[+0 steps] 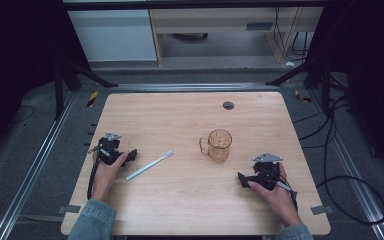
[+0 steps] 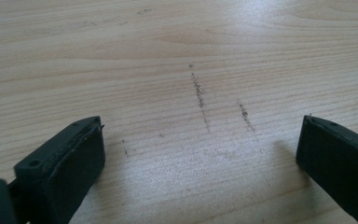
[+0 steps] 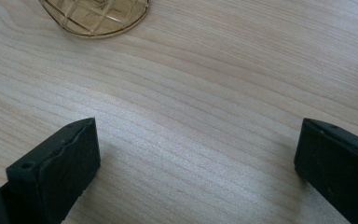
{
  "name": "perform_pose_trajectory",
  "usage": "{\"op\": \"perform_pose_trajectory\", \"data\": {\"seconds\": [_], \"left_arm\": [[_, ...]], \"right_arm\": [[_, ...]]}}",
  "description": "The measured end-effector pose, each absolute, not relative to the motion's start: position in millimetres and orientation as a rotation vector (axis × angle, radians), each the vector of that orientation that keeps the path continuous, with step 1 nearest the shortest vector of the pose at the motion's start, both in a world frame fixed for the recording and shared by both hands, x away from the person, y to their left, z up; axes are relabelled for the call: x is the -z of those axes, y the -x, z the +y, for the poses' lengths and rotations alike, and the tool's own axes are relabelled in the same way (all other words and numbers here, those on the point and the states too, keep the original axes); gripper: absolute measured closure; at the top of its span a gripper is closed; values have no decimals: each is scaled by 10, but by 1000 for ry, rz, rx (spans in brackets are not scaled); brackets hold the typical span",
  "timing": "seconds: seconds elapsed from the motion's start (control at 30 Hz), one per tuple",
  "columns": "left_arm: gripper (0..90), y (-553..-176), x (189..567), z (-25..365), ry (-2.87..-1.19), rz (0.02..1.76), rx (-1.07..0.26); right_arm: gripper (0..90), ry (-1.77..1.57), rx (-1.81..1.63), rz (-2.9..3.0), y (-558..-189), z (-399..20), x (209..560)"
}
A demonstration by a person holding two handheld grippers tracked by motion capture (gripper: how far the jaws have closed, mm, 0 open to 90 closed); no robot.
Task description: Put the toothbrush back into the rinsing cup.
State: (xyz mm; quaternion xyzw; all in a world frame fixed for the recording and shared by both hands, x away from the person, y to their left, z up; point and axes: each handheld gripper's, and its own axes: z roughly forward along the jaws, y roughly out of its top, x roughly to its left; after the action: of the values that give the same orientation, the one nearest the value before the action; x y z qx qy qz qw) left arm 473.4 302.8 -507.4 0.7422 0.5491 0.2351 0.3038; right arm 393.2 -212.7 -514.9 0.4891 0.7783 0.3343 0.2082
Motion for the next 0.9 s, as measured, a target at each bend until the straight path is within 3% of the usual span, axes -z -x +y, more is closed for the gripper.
{"op": "perform_pose_trajectory", "data": {"seconds": [0.33,0.9], "left_arm": [[59,-4562,4856,3091,-1954,1373,-644],[112,-4329,4314,2704,-2140,1107,-582]], "right_arm": [[5,-1356,-928,2167,-3935,-2130,5151],[10,-1345,-928,2171,-3930,-2145,5151]]}}
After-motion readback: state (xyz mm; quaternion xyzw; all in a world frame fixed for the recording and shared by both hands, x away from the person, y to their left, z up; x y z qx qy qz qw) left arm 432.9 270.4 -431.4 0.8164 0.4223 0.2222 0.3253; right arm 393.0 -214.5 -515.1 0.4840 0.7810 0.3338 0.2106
